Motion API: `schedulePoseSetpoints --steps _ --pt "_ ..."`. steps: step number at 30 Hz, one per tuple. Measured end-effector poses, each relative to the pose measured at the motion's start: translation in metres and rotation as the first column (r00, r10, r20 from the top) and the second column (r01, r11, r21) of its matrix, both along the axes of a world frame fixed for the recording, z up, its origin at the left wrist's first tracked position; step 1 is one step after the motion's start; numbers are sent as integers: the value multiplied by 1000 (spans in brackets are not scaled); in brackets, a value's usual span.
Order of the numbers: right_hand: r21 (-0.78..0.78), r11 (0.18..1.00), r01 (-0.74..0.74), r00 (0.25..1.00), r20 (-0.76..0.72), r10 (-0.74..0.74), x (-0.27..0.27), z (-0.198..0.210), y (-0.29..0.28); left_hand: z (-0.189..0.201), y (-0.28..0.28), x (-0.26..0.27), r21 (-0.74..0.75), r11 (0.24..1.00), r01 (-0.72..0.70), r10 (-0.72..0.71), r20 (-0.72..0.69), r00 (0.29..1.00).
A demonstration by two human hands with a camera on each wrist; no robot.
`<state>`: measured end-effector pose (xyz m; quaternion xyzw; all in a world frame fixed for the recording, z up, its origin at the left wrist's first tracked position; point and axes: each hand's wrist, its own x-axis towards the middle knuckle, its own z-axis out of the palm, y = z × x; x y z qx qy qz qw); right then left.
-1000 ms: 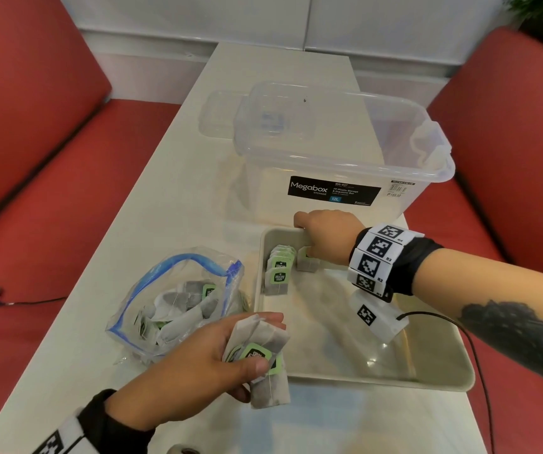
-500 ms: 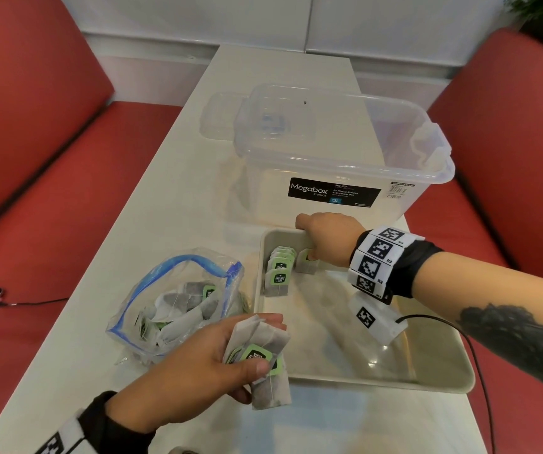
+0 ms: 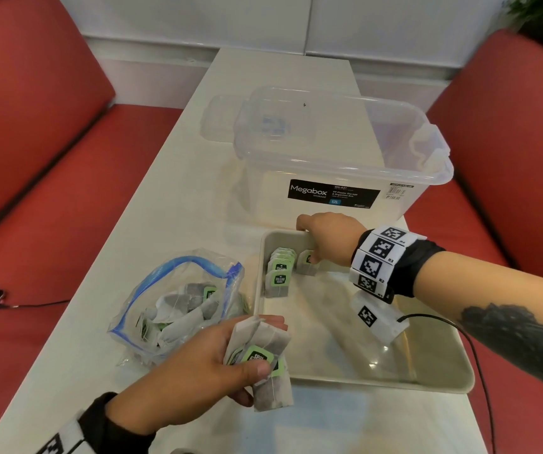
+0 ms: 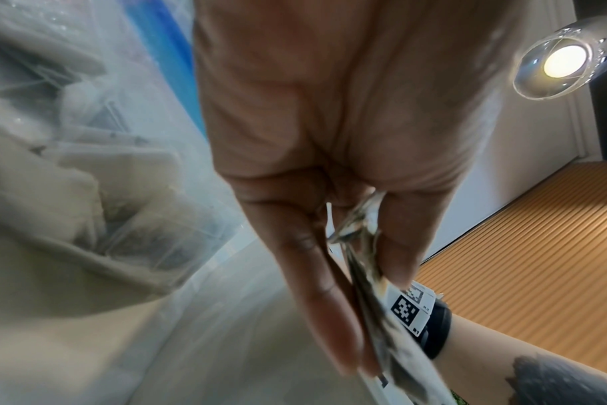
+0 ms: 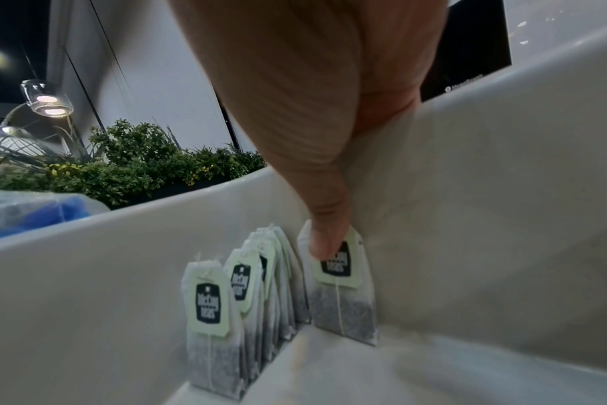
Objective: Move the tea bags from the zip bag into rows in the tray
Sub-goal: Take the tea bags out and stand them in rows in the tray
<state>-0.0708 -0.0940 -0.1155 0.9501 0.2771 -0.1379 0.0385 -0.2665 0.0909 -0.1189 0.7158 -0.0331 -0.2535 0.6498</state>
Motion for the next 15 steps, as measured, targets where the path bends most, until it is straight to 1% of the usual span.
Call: schedulePoseSetpoints --steps 5,7,10,12,14,15 --pt "23 1000 9 1000 2 -9 0 0 -2 4 -2 0 -8 999 -36 36 11 999" --pt "26 999 25 1000 -8 -24 1 1 -2 6 -3 1 -24 997 -70 70 19 997" --pt "46 998 30 1000 2 -31 -1 8 -3 7 -3 2 -104 977 -185 188 19 982" --pt "91 996 -14 998 67 8 -7 20 -2 7 -3 4 -175 938 -299 301 -11 953" --pt "201 976 -84 990 124 60 -20 37 3 7 -3 8 -226 888 -401 404 -33 914" --pt "281 953 -112 989 121 81 -29 46 6 8 -4 10 -244 867 -434 439 -36 898"
